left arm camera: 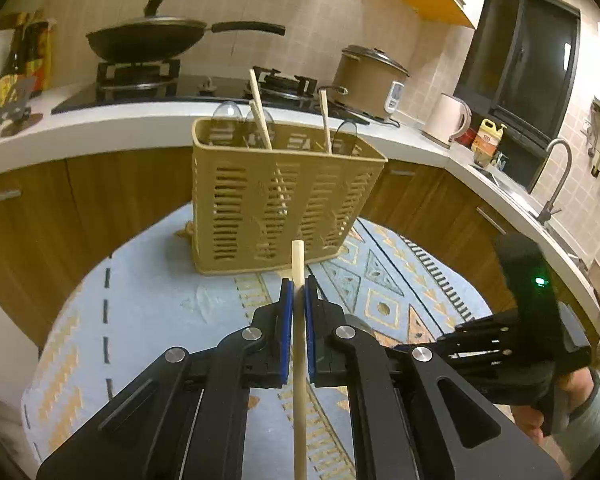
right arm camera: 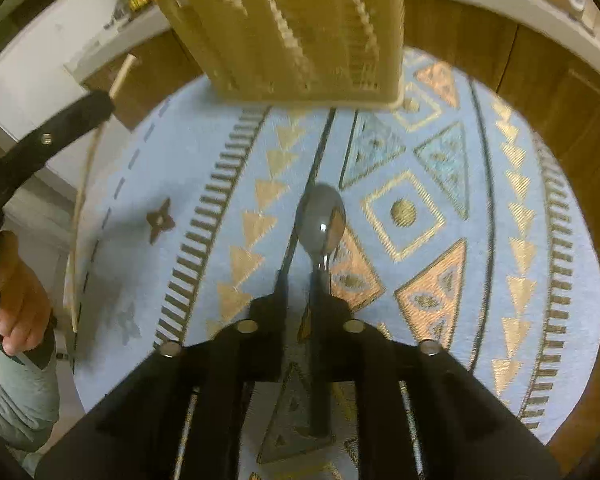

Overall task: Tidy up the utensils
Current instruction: 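Lift the chopstick with the left tool while the right tool carries its spoon over the basket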

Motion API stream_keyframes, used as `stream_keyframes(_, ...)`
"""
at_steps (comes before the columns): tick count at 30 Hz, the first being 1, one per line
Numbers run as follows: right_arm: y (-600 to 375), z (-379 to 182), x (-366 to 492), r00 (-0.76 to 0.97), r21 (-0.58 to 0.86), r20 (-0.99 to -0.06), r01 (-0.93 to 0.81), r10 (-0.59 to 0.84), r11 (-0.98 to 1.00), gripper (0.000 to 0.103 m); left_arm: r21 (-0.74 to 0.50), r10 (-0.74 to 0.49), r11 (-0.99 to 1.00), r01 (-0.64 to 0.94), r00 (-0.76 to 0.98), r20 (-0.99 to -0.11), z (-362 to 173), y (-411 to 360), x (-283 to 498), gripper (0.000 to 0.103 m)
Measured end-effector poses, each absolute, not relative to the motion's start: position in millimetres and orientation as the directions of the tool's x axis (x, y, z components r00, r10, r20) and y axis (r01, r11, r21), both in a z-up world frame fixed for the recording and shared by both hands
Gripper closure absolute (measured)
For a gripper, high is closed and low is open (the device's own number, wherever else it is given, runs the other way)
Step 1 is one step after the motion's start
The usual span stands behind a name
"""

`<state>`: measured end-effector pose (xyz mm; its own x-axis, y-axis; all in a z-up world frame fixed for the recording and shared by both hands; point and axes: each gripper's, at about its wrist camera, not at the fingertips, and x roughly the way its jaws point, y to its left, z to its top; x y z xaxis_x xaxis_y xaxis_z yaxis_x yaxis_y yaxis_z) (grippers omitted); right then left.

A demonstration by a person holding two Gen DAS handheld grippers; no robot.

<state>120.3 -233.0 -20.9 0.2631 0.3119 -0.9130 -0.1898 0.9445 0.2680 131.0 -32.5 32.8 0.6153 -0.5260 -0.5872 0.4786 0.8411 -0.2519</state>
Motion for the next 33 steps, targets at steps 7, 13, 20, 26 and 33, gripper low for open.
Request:
stream_keyframes(7, -215, -31, 143, 0.208, 0.18, -0.952, -0.208, 0.224, 0.961, 0.074, -0.259, -0.53, 0.839, 0.478, 0.612, -0.587, 27, -26, 134, 0.099)
stream_keyframes(13, -180, -33, 144, 0.245, 0.037, -0.964, -0.274, 0.107, 0.961, 0.094, -0.281, -0.53, 0.843, 0.459, 0.616, -0.582, 23, -17, 141, 0.099)
stream_keyframes(20, -197, -9, 134, 0.351, 0.201, -0.891, -0.265, 0.289, 0.943, 0.094, -0.316, -0.553, 0.833, 0.454, 0.66, -0.508, 40, -6, 139, 0.099)
stream_keyframes(26, -218, 44, 119, 0.53, 0.288, -0.743, -0.297, 0.408, 0.91, 0.094, -0.338, -0.573, 0.816, 0.469, 0.737, -0.358, 87, -4, 134, 0.099)
stream_keyframes(33, -246, 105, 135, 0.716, 0.268, -0.577, -0.289, 0.393, 0.919, 0.094, -0.311, -0.545, 0.821, 0.479, 0.82, -0.174, 140, -26, 136, 0.099)
